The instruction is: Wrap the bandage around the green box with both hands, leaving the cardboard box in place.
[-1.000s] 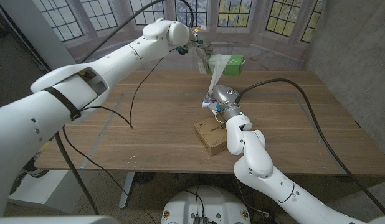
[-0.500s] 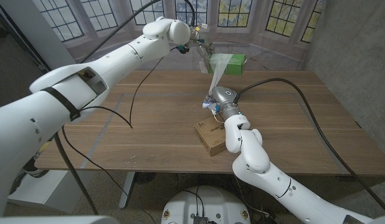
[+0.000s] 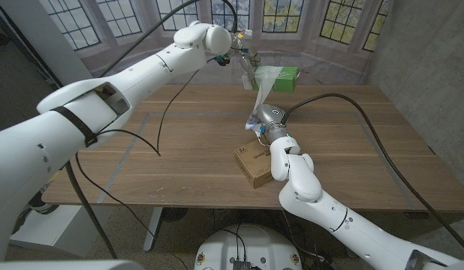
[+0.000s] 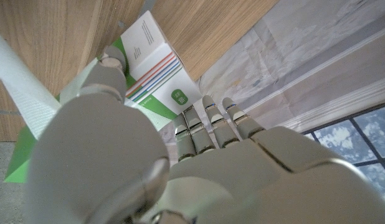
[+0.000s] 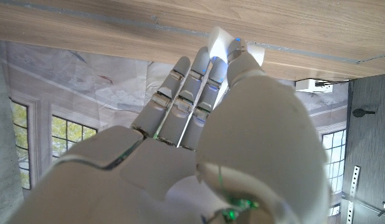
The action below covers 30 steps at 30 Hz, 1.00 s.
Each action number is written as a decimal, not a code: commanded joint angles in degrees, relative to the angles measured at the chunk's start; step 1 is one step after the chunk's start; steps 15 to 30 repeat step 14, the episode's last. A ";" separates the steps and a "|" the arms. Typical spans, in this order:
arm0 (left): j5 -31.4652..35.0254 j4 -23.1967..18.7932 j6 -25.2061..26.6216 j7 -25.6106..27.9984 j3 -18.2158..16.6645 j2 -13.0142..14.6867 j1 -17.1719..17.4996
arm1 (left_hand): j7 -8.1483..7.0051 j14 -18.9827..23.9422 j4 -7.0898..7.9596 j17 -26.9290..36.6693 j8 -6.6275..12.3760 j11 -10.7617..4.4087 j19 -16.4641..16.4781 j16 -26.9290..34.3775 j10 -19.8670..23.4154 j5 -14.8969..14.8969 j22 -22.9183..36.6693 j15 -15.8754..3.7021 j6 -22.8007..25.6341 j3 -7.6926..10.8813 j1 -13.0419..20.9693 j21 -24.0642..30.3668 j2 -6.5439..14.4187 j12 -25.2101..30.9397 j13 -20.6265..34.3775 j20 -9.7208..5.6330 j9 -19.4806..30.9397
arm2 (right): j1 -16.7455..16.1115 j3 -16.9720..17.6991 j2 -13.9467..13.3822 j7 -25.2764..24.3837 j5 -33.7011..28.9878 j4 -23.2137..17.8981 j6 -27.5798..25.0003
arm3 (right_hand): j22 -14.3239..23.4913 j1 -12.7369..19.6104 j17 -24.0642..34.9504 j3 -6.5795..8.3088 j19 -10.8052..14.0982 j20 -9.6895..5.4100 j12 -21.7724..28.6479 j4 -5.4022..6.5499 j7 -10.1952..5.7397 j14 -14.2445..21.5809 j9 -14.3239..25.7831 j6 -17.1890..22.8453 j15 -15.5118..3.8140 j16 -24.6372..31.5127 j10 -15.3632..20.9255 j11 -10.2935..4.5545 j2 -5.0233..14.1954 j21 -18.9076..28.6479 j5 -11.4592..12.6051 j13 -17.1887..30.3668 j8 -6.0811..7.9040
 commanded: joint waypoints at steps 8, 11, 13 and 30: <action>-4.02 4.06 -1.67 -0.77 -0.25 -1.73 -0.15 | 2.67 0.22 1.71 0.25 0.27 0.18 0.33 -0.20 0.33 0.37 0.13 0.20 7.48 1.93 -8.22 0.15 8.20 0.34 0.21 -0.12 0.28 | 5.89 -1.45 0.11 -4.21 6.76 5.27 -0.55 | 0.10 0.07 0.30 0.02 0.55 -2.15 0.39 -0.06 0.21 -0.19 0.07 -0.40 -4.97 -0.11 1.65 -1.29 0.49 0.27 0.35 0.64 -0.11; -3.95 4.02 -2.00 -0.82 0.03 -1.63 -0.56 | 2.77 0.10 1.74 0.26 0.21 0.15 0.26 -0.24 0.17 0.37 0.13 0.33 7.35 1.91 -8.33 0.13 8.20 0.28 0.22 -0.08 0.28 | 6.86 -1.74 0.06 -4.66 7.94 5.97 -0.57 | 0.10 0.07 0.34 0.02 0.51 -2.15 0.35 -0.04 0.17 -0.13 0.07 -0.39 -4.94 -0.07 1.47 -1.31 0.55 0.25 0.36 0.67 -0.11; -3.82 3.98 -2.38 -0.53 0.06 -1.38 -0.84 | 2.72 0.10 1.74 0.25 0.17 0.27 0.23 -0.25 0.02 0.37 0.13 0.34 7.27 1.92 -8.36 0.11 8.21 0.22 0.23 -0.03 0.28 | 7.62 -1.82 0.22 -5.06 8.89 6.68 -0.50 | 0.10 0.06 0.37 0.01 0.50 -2.16 0.37 -0.04 0.15 -0.10 0.07 -0.37 -4.94 -0.05 1.41 -1.33 0.56 0.25 0.37 0.71 -0.10; -3.83 3.98 -2.39 -0.50 0.09 -1.37 -0.85 | 2.73 0.06 1.71 0.24 0.14 0.26 0.21 -0.26 0.03 0.37 0.13 0.39 7.22 1.92 -8.34 0.11 8.21 0.22 0.23 -0.02 0.28 | 7.76 -1.97 0.09 -5.23 9.15 6.64 -0.62 | 0.10 0.08 0.37 0.00 0.51 -2.15 0.39 -0.05 0.19 -0.11 0.08 -0.34 -4.94 -0.06 1.44 -1.32 0.55 0.25 0.37 0.72 -0.09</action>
